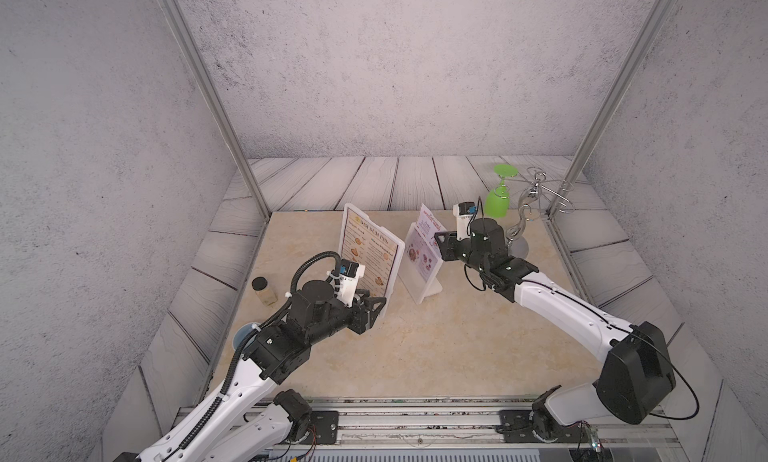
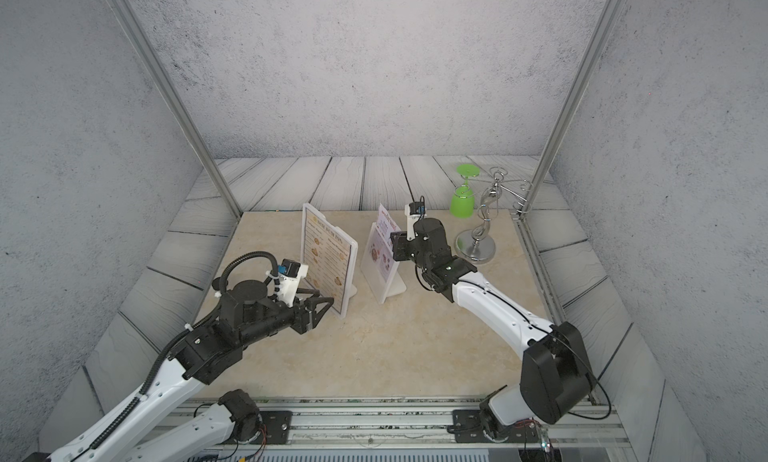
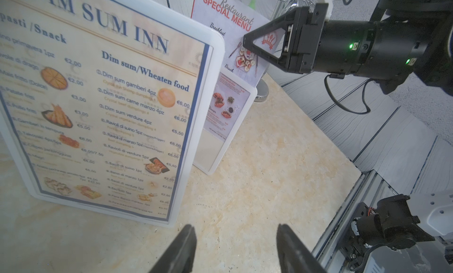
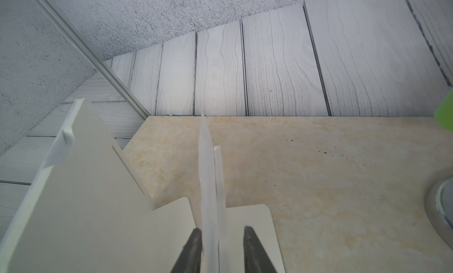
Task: Insert the menus into the narrow rack
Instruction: Insert the menu into the narrow rack.
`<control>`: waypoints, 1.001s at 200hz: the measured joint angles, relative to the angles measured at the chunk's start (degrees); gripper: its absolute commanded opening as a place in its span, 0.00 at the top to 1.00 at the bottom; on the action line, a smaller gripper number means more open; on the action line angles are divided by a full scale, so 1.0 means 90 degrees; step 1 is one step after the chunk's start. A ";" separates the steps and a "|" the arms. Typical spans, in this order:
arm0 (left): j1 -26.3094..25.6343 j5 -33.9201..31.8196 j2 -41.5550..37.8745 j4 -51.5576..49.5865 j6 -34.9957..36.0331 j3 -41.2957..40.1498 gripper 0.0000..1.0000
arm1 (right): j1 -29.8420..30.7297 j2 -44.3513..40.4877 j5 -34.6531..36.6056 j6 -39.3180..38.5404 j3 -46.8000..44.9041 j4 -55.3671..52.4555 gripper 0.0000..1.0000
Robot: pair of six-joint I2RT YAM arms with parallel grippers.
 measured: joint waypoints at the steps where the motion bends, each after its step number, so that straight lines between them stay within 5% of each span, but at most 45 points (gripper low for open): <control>1: 0.0000 0.0000 0.0000 0.0000 0.0000 0.0000 0.43 | -0.0002 0.0000 0.0000 -0.0005 0.0019 -0.0015 0.67; 77: -0.0002 0.0002 -0.0061 -0.0002 0.0000 0.0000 0.43 | -0.0049 0.0109 -0.0121 -0.0488 0.2072 -0.1615 0.65; 130: -0.0041 0.0075 -0.0029 -0.0005 0.0032 0.0002 0.44 | -0.0163 0.1018 -0.0406 -0.0991 0.3922 -0.3162 0.66; 200: -0.0328 0.0066 0.0177 -0.0083 0.0226 0.0005 0.44 | -0.0253 0.1836 -0.0748 -0.1185 0.4420 -0.4228 0.74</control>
